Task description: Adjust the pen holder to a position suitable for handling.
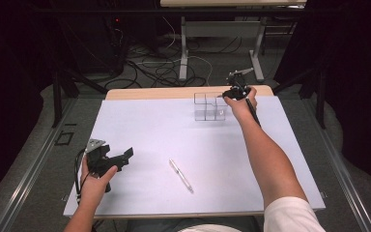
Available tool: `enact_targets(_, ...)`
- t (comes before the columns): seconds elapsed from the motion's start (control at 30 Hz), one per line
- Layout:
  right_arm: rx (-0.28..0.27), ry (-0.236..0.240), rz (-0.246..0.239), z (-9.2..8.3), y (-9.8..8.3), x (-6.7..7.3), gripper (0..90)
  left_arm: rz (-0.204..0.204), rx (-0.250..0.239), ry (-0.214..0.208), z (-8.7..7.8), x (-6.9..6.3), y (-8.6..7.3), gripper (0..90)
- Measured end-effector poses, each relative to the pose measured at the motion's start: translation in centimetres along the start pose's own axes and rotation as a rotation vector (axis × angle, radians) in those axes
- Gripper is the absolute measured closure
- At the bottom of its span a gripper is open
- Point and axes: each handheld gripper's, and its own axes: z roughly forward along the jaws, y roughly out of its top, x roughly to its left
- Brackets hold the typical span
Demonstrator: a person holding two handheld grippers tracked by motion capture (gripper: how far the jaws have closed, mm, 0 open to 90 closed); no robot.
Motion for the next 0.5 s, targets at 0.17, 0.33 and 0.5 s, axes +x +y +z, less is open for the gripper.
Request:
enact_targets(0.17,-0.004,-0.006,-0.015,0.34,-0.09,0.20,67.9,0.005,0.005,0.000,0.00,-0.11,-0.07,0.1)
enact_targets(0.33,0.019,0.000,0.003,0.59,-0.16,0.27,72.8,0.000,0.005,-0.007,0.12,-0.29,-0.12,0.1)
enact_targets(0.5,0.031,0.006,0.003,0.86,-0.27,0.31,75.4,0.004,0.002,-0.005,0.24,-0.40,-0.14,0.2)
